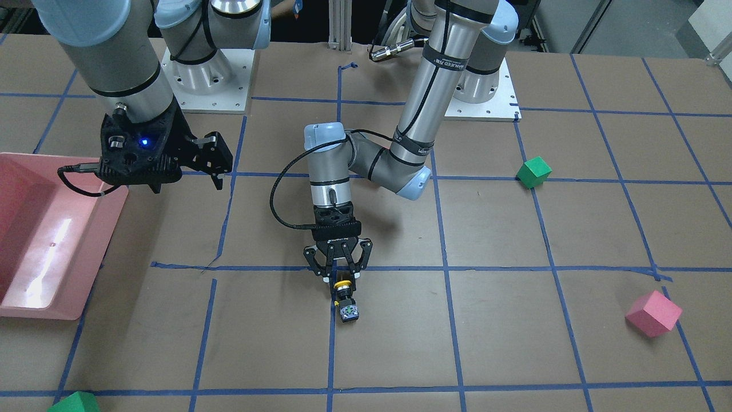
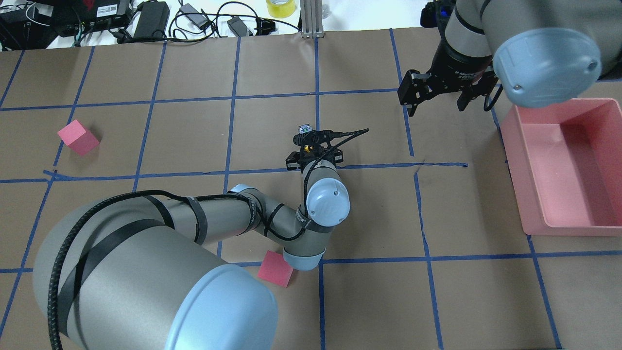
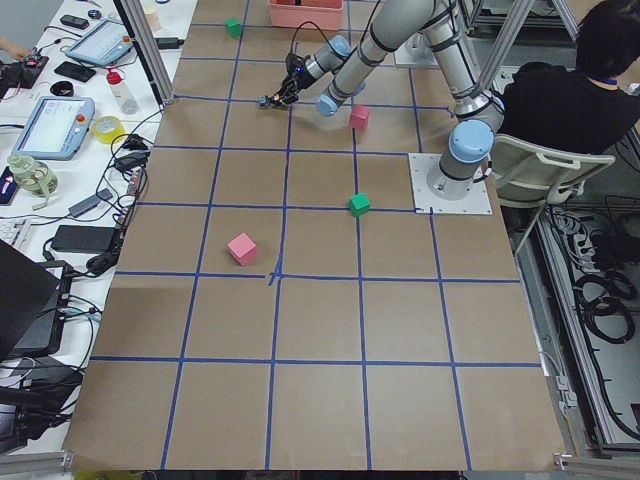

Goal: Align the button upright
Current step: 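Grasp the button body with the left gripper and lift it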

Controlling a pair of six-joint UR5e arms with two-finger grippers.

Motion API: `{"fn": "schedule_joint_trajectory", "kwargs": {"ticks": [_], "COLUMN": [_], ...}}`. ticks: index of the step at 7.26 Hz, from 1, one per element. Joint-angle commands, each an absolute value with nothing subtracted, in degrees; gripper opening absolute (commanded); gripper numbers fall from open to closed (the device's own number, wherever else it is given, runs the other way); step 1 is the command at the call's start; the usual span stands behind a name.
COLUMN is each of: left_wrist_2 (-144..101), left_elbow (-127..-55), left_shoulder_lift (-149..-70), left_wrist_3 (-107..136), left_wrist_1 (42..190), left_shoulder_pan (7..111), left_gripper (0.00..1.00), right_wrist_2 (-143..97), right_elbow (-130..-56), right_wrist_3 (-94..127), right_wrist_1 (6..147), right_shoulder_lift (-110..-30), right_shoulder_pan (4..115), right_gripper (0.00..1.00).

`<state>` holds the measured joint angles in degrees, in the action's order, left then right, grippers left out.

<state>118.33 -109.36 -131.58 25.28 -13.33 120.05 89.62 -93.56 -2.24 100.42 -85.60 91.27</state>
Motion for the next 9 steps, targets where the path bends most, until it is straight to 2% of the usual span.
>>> {"fn": "schedule_joint_trajectory", "kwargs": {"ticks": [1,5,6,7,9], "left_wrist_2": [117.17,100.96,96.03,92.32,83.28], "left_elbow": [-108.72,-107.59,-103.66,-98.14,-90.91], "left_shoulder_lift": [-127.12,-112.97,-111.20,-111.09,-113.45], "left_wrist_3": [22.50,24.68,28.61,31.70,38.21], "left_wrist_1": [-7.00,23.73,36.78,50.14,64.00], "left_shoulder_pan": [117.61,111.03,109.35,108.99,104.80], "left_gripper": [0.48,0.44,0.44,0.37,0.36], "right_wrist_2": [89.65,91.50,91.23,91.40,90.97], "right_elbow": [-93.34,-87.63,-87.71,-87.63,-87.54], "right_wrist_3": [-2.28,-2.46,-2.29,-2.29,-2.20], "right_wrist_1": [98.89,86.51,85.27,84.91,84.73], "right_shoulder_lift": [-85.61,-85.60,-85.52,-85.69,-85.96], "right_shoulder_pan": [90.01,85.97,85.35,85.43,85.52], "right_gripper": [1.00,1.00,1.00,1.00,1.00]}}
